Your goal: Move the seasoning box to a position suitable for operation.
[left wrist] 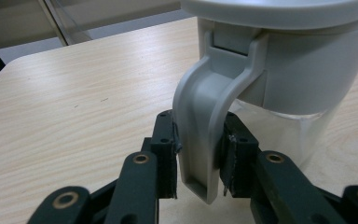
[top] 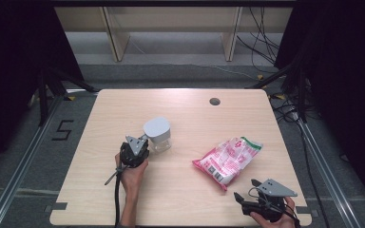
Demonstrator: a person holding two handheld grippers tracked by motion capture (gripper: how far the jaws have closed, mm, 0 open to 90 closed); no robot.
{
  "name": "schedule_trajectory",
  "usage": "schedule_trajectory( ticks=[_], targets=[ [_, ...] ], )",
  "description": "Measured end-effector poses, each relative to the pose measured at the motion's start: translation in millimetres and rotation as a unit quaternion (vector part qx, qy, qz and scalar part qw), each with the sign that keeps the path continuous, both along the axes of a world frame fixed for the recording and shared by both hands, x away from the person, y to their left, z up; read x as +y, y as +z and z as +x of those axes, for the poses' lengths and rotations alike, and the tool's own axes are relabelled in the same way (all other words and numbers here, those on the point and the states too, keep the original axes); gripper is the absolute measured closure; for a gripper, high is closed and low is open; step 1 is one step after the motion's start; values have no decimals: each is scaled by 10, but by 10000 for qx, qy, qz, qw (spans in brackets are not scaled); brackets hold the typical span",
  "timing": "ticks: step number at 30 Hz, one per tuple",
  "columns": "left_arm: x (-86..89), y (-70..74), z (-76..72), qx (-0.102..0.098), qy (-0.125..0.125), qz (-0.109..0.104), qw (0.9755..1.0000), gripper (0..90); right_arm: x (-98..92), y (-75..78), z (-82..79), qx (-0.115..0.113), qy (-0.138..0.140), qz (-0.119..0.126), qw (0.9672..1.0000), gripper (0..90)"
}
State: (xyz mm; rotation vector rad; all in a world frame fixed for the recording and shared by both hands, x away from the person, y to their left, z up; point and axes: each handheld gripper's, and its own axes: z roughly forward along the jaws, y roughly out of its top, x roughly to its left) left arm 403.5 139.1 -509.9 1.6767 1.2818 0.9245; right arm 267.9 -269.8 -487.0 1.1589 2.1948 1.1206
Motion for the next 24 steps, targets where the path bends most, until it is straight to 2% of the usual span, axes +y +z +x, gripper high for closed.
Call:
schedule_trajectory(
  ticks=[1, 2, 4, 5, 10, 11, 12, 13, 15, 17, 18, 19, 20, 21, 22, 24],
  targets=[
    [25, -12, 0, -22, -36, -146, 9999, 703, 0, 2, -6, 81, 15, -6, 10000, 213],
    [47, -20, 2, -72, -104, -209, 9997, 706, -7, 1, 2, -12, 20, -58, 10000, 213],
    [48, -14, -14, -31, -143, -172, 9997, 704, 0, -2, 10, 85, 71, 30, 9999, 213],
    [40, -15, -26, -57, -196, -152, 9997, 704, 17, -3, -1, 82, -13, 83, 9999, 213],
    [11, -15, -54, -38, -433, -192, 9989, 706, 11, -1, 7, 62, 38, 54, 10000, 213],
    [-14, -14, -72, -36, -485, -183, 9987, 706, 23, -1, -11, 124, -69, 115, 9998, 213],
    [-54, -14, -103, -34, -688, -223, 9974, 706, 23, -1, -13, 120, -68, 100, 9999, 213],
    [-54, -14, -103, -34, -688, -223, 9974, 707, 23, -1, -13, 120, -68, 100, 9999, 213],
    [-110, -8, -180, -22, -930, -190, 9955, 707, 12, 5, -5, 88, -17, 59, 9999, 213],
    [-125, -7, -211, -20, -974, -193, 9951, 708, 5, 1, 1, 61, -12, 51, 10000, 213],
    [-133, -13, -261, -42, -1107, -208, 9936, 708, 2, 5, -1, -12, -6, -16, 10000, 213],
    [-133, -13, -261, -42, -1107, -208, 9936, 707, 2, 5, -1, -12, -6, -16, 10000, 213],
    [-138, -11, -317, -19, -1206, -218, 9925, 707, 4, 3, -5, 96, 30, 23, 9999, 213],
    [-138, -11, -317, -19, -1206, -218, 9925, 707, 4, 3, -5, 96, 30, 23, 9999, 213],
    [-148, -15, -381, -29, -1272, -234, 9916, 706, 9, 9, -9, 93, -61, 39, 9999, 213],
    [-142, -16, -408, -30, -1344, -217, 9907, 705, 10, -2, 2, 17, 28, 30, 10000, 213]
  ],
)
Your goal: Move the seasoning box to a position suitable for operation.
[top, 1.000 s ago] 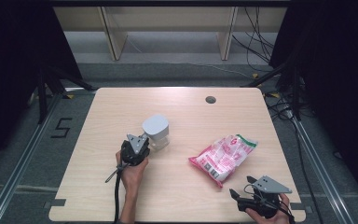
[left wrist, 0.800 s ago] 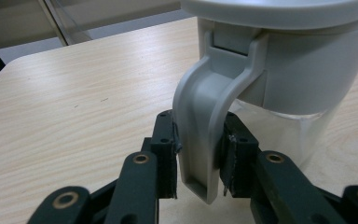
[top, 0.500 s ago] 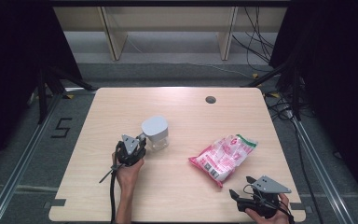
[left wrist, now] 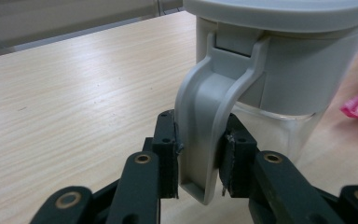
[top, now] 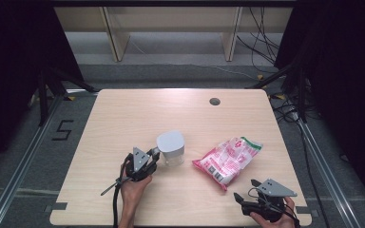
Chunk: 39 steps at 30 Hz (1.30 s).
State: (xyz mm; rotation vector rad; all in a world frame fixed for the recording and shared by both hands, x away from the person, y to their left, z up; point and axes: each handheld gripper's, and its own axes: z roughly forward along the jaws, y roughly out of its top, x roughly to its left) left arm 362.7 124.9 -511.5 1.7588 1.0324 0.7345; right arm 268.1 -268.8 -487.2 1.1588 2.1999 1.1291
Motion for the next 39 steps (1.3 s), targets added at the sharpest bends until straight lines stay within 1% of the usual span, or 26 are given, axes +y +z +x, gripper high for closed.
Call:
schedule_trajectory(
  ticks=[1, 3, 4, 5, 6, 7, 9, 10, 11, 15, 17, 18, 21, 23, 25, 27, 28, 30, 32, 33, 34, 35, 36, 37, 38, 39],
  targets=[
    [23, 1, -33, -3, -118, 13, 9999, 705, 8, 0, -8, 73, -38, 26, 10000, 213],
    [29, -3, -49, 5, -141, -48, 9999, 706, 6, 1, -8, 72, -44, 29, 10000, 213],
    [35, -4, -92, -33, -188, 4, 9998, 706, 1, -1, 5, 35, 23, -9, 10000, 213],
    [29, -7, -118, -37, -217, -45, 9997, 705, 4, 0, 1, 54, 15, -10, 10000, 213],
    [41, 2, -145, -39, -286, 52, 9996, 705, 2, 2, -3, 55, 12, -24, 10000, 213],
    [41, 2, -145, -39, -286, 52, 9996, 705, 2, 2, -3, 55, 12, -24, 10000, 213],
    [47, 13, -239, -12, -350, 49, 9994, 705, 18, 1, -21, 143, -129, 86, 9998, 213],
    [42, 18, -278, -33, -365, 87, 9993, 705, 5, 0, -5, 85, -57, 26, 9999, 213],
    [36, 12, -305, -40, -437, 53, 9990, 705, 3, 5, -10, 106, -43, -2, 9999, 213],
    [29, -5, -395, -36, -625, -3, 9980, 706, 3, -2, -3, 93, -1, 6, 10000, 213],
    [9, 12, -474, -60, -634, 115, 9979, 704, 10, 5, -15, 84, -71, -18, 9999, 213],
    [7, 19, -490, -108, -679, 171, 9975, 703, 5, -2, -8, 78, 3, -40, 10000, 214],
    [3, 35, -528, -122, -741, 190, 9970, 699, 8, -2, -10, 75, -27, -24, 10000, 213],
    [-6, 39, -551, -135, -751, 257, 9968, 699, 25, 5, -30, 167, -135, 36, 9998, 213],
    [-11, 31, -542, -71, -867, 149, 9961, 698, 4, -6, -5, 71, 31, -59, 10000, 213],
    [-20, 23, -536, -50, -904, 137, 9958, 699, 8, -5, -6, 74, 10, -25, 10000, 213],
    [-40, 7, -530, -42, -945, 28, 9955, 699, 12, -3, -3, 95, 11, 4, 10000, 213],
    [-101, 16, -584, -73, -1034, 108, 9946, 697, 14, -4, -8, 104, 13, -4, 9999, 213],
    [-145, 14, -634, -39, -1179, 53, 9930, 698, 19, -7, -16, 131, -13, -22, 9999, 213],
    [-162, 2, -650, -20, -1274, -2, 9918, 698, 36, -4, -39, 231, -107, 7, 9997, 213],
    [-162, 2, -650, -20, -1274, -2, 9918, 699, 36, -4, -39, 231, -107, 7, 9997, 213],
    [-188, 1, -681, -39, -1358, 6, 9907, 699, 43, -5, -34, 223, -105, 46, 9997, 213],
    [-226, 18, -731, -4, -1470, 75, 9891, 699, 19, -6, -12, 87, 61, -86, 9999, 213],
    [-226, 18, -731, -4, -1470, 75, 9891, 700, 18, -7, -14, 92, 61, -88, 9999, 213],
    [-251, 18, -741, 21, -1598, 83, 9871, 702, 28, -9, -22, 133, -17, -52, 9999, 213],
    [-251, 18, -741, 21, -1598, 83, 9871, 703, 28, -9, -22, 133, -17, -52, 9999, 213]
  ],
)
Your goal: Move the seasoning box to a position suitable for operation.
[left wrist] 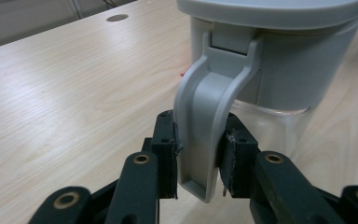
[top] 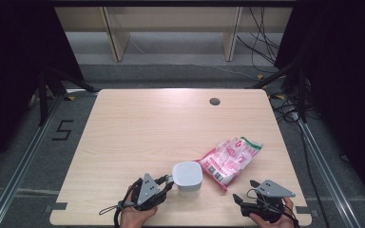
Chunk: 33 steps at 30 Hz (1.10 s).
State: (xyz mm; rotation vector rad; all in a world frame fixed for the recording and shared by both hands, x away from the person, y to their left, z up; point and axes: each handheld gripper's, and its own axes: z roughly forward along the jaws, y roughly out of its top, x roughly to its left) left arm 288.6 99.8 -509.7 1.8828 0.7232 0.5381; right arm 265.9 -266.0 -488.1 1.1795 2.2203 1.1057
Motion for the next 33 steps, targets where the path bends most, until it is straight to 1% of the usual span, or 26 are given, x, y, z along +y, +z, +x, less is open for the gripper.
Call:
schedule_trajectory(
  ticks=[1, 2, 3, 4, 5, 6, 7, 8, 9, 10, 11, 12, 15, 16, 17, 18, 19, 20, 21, 22, 25, 26, 28, 30, 31, 33],
  targets=[
    [-13, -6, 8, 19, -30, -61, 10000, 704, -4, 1, 8, -5, 10, 22, 10000, 213],
    [-17, 12, 16, 28, -5, 84, 10000, 705, 6, 2, -2, 26, -20, 58, 10000, 213],
    [-27, 10, 25, 33, -3, 25, 10000, 705, 16, 3, -20, 85, -77, 64, 9999, 214],
    [-20, 1, 52, -44, -1, 75, 10000, 705, -3, -1, 3, -8, 40, -2, 10000, 215],
    [-20, 1, 52, -44, -1, 75, 10000, 707, -8, 3, 4, -2, 60, -50, 10000, 215],
    [-26, 4, 49, 14, 21, -11, 10000, 707, -8, 3, 4, -2, 60, -50, 10000, 215],
    [-28, 3, 48, 29, 42, -29, 10000, 708, -1, 3, 6, 4, -20, -42, 10000, 215],
    [-28, 3, 48, 29, 42, -29, 10000, 707, -3, 5, 3, 19, 33, -6, 10000, 215],
    [-25, 4, 51, 14, 36, 35, 10000, 708, -3, 4, 2, 17, 34, -36, 10000, 217],
    [-25, 4, 51, 14, 36, 35, 10000, 708, -3, 4, 2, 17, 34, -36, 10000, 217],
    [-28, 3, 47, 26, 45, -14, 10000, 708, -6, -2, 9, 7, 95, -20, 10000, 218],
    [-24, 3, 46, 23, 43, -21, 10000, 708, -12, -5, 12, -63, 86, -94, 9999, 218],
    [-18, -10, 32, -18, 106, -14, 9999, 708, -7, 1, 11, -22, 115, -56, 9999, 218],
    [-8, -10, 19, 10, 95, -76, 9999, 708, -7, -13, 21, -89, 117, -102, 9998, 218],
    [4, -8, 16, 21, 105, -42, 9999, 708, -9, -12, 21, -95, 115, -100, 9998, 218],
    [13, -9, 22, 6, 114, -35, 9999, 708, -7, -8, 13, -47, 103, -60, 9999, 218],
    [16, -10, 21, 6, 134, -77, 9999, 710, -11, -7, 17, -60, 108, -121, 9999, 218],
    [29, -10, 22, -1, 186, -48, 9998, 712, -1, -6, 17, -56, 62, -78, 9999, 218],
    [30, -19, 22, 7, 244, -142, 9996, 714, -4, 0, 10, -15, 99, -33, 9999, 218],
    [47, -17, 22, 0, 263, -84, 9996, 716, -9, -6, 15, -40, 140, -77, 9999, 218],
    [55, -12, 13, 0, 275, -85, 9996, 717, -12, -7, 23, -57, 143, -135, 9998, 218],
    [61, -16, 5, -5, 305, -100, 9995, 718, -10, -1, 10, -34, 92, -91, 9999, 218],
    [67, -21, 0, -8, 313, -124, 9994, 718, -6, -5, 15, -36, 131, -49, 9999, 218],
    [87, -17, -21, 15, 352, -73, 9994, 716, -7, -12, 22, -108, 109, -102, 9998, 218],
    [71, -28, -23, 8, 358, -209, 9991, 716, -9, -7, 14, -45, 117, -80, 9999, 218],
    [81, -26, -23, 5, 334, -166, 9993, 715, -8, -5, 13, -39, 127, -80, 9999, 218]
  ],
)
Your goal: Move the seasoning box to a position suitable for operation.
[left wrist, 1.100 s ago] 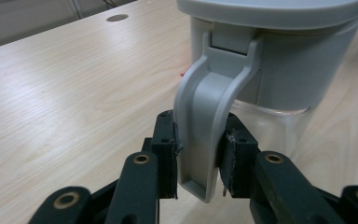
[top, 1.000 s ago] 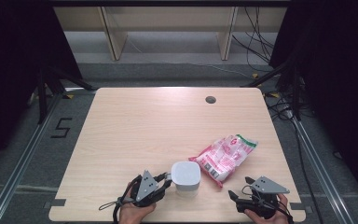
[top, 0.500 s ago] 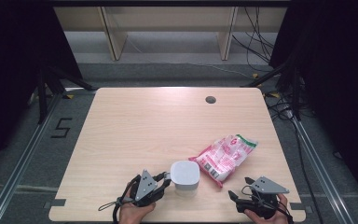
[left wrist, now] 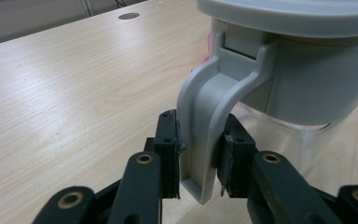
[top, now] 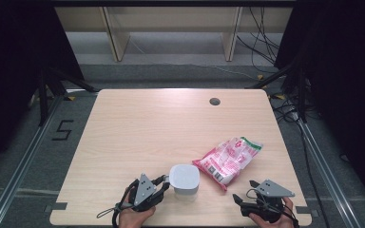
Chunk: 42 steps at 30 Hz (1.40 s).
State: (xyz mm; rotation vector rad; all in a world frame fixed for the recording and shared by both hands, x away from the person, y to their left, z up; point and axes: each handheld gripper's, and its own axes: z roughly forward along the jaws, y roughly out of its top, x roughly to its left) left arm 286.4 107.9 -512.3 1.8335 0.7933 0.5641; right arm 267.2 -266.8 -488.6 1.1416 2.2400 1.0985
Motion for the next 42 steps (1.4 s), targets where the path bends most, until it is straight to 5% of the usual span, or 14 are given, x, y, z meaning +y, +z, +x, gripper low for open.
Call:
schedule_trajectory(
  ticks=[5, 11, 12, 18, 26, 42],
  targets=[
    [18, 5, -13, -1, 2, 31, 10000, 714, -3, -8, 13, -119, 7, -42, 9999, 218],
    [35, -12, -18, 41, 42, -130, 9999, 705, -4, -2, 6, 79, 49, 13, 10000, 219],
    [56, -22, -3, -6, 31, 22, 10000, 700, -4, -2, 5, 76, 51, 11, 10000, 219],
    [133, -29, -21, 110, -59, -327, 9994, 620, 4, -11, 14, -142, 41, -55, 9999, 219],
    [260, 77, -65, 291, -111, -528, 9981, 484, 11, -13, -2, 19, -11, -2, 10000, 219],
    [239, 389, -159, 168, -110, -659, 9976, 371, -11, -18, 13, 106, 96, 78, 9999, 216]
  ],
)
